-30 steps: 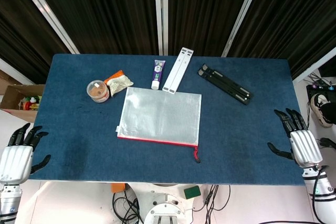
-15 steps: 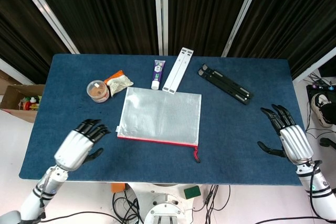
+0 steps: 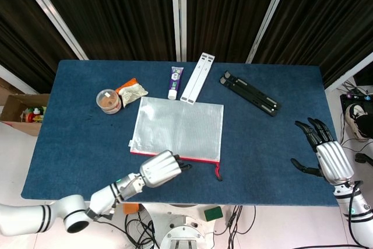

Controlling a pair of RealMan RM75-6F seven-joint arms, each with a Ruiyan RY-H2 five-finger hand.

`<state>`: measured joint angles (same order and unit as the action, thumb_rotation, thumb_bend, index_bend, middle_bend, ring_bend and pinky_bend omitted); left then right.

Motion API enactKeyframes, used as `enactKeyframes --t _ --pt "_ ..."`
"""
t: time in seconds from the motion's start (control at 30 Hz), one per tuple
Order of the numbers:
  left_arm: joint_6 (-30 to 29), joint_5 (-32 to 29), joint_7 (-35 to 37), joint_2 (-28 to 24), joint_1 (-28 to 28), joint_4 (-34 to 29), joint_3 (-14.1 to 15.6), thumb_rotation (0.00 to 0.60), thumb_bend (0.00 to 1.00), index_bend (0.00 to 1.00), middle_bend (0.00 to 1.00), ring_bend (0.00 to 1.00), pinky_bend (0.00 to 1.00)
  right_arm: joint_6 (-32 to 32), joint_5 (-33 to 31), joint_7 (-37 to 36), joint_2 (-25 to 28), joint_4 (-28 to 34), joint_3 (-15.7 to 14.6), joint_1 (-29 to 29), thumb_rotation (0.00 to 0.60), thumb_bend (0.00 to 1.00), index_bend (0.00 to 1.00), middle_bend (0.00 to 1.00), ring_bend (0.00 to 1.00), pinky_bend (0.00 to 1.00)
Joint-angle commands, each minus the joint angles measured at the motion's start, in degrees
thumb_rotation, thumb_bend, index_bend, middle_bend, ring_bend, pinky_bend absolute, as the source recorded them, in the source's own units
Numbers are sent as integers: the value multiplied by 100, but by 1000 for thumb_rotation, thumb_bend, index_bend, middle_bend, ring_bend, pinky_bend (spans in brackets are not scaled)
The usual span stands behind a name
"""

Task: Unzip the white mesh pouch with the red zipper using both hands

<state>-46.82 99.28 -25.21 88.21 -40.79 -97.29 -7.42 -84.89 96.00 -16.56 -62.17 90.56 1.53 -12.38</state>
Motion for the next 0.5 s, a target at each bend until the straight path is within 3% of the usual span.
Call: enactKeyframes --t 0.03,0.27,0.5 --pt "541 -457 -428 622 -515 502 -259 600 260 388 792 778 984 46 -42 -2 -15 -33 1 -9 600 195 72 184 0 85" --pt "942 -1034 -802 1318 -1002 936 -422 600 399 459 869 850 1000 142 -98 -20 -46 -94 16 -54 600 195 72 184 0 85" --pt "1121 -1454 -1086 1884 -1415 1412 -486 600 371 458 879 859 1000 205 -128 -80 -96 -171 21 -91 600 195 72 184 0 85"
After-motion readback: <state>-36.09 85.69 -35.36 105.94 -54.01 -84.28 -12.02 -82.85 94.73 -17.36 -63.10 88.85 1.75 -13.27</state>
